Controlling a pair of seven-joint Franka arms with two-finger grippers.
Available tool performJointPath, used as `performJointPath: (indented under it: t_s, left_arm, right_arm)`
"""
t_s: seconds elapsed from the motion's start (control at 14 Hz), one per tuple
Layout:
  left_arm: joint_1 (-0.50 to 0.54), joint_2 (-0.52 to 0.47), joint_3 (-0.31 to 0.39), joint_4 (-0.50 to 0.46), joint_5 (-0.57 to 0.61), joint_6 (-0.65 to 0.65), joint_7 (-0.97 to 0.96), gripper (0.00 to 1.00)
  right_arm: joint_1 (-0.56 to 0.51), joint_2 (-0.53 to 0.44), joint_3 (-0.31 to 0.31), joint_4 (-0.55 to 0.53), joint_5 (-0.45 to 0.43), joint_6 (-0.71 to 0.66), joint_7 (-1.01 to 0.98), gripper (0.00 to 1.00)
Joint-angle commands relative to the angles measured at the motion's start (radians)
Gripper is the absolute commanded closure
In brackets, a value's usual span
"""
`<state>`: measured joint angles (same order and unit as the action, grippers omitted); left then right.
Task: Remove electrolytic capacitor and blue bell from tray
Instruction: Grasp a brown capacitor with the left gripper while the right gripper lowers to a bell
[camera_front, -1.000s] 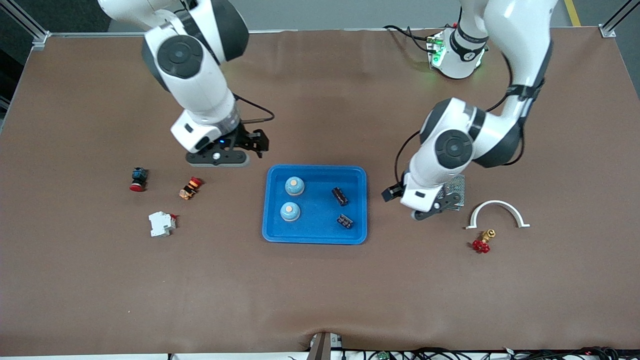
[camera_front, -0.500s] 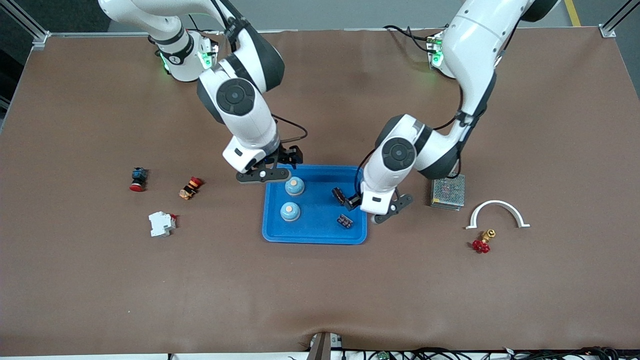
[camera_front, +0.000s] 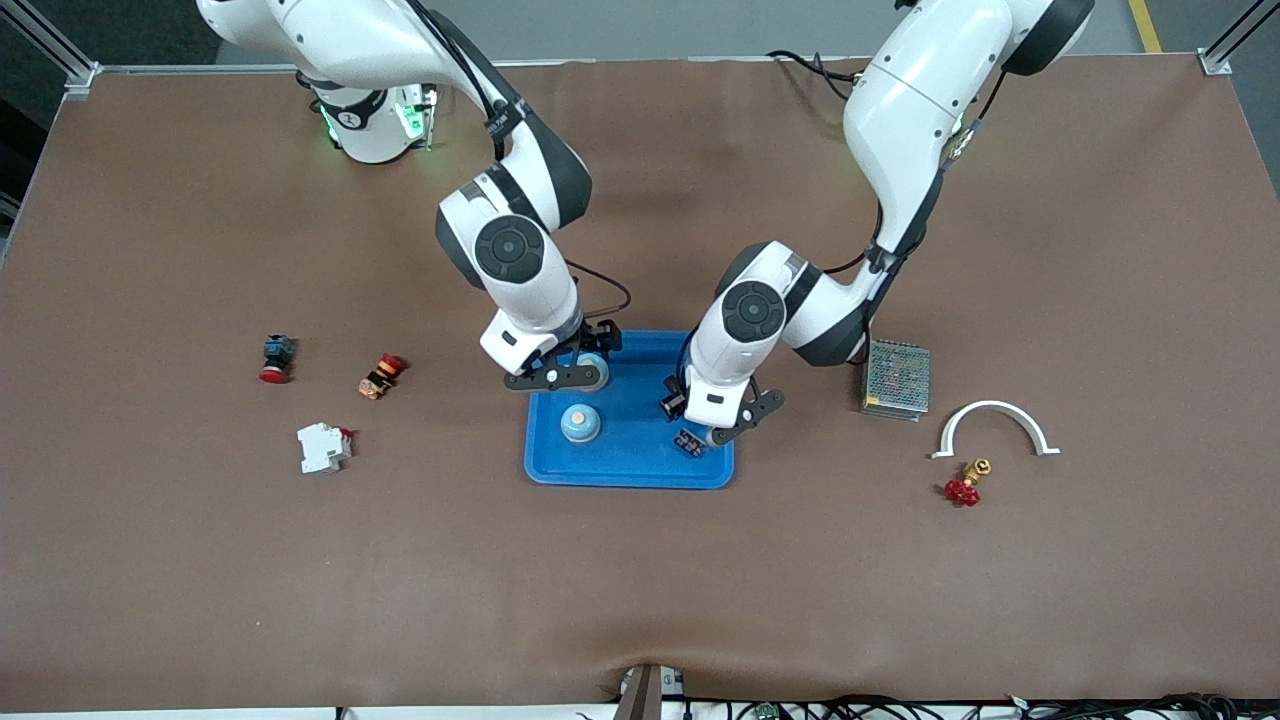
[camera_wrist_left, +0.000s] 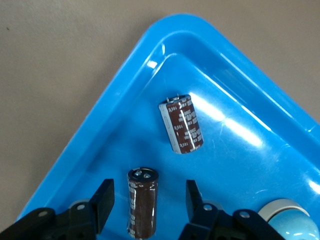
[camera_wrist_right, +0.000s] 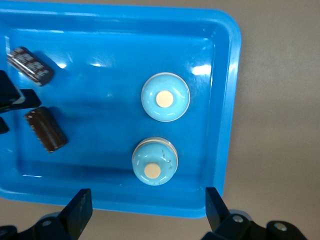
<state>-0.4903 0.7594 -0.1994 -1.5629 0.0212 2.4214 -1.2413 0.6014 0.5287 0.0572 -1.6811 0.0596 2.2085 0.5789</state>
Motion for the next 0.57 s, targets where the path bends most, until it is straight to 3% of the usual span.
performJointPath:
  t_s: [0.0, 0.29, 0.36, 0.5]
  left_arm:
    - [-0.025, 0.029, 0.011, 0.023, 0.023, 0.007, -0.027, 0.36]
    - [-0.031, 0.052, 0.009, 0.021, 0.025, 0.007, -0.026, 0.45]
    - [-0.031, 0.054, 0.009, 0.021, 0.025, 0.007, -0.024, 0.52]
    - [-0.030, 0.049, 0.009, 0.021, 0.026, 0.007, -0.015, 0.79]
  right_arm:
    - [0.009, 0.037, -0.008, 0.026, 0.006, -0.003, -0.005, 0.00]
    - [0.026, 0.080, -0.008, 0.018, 0.009, 0.043, -0.005, 0.00]
    - [0.029, 0.091, -0.008, 0.020, 0.009, 0.049, -0.005, 0.00]
    - [0.032, 0.108, -0.008, 0.018, 0.009, 0.077, -0.005, 0.00]
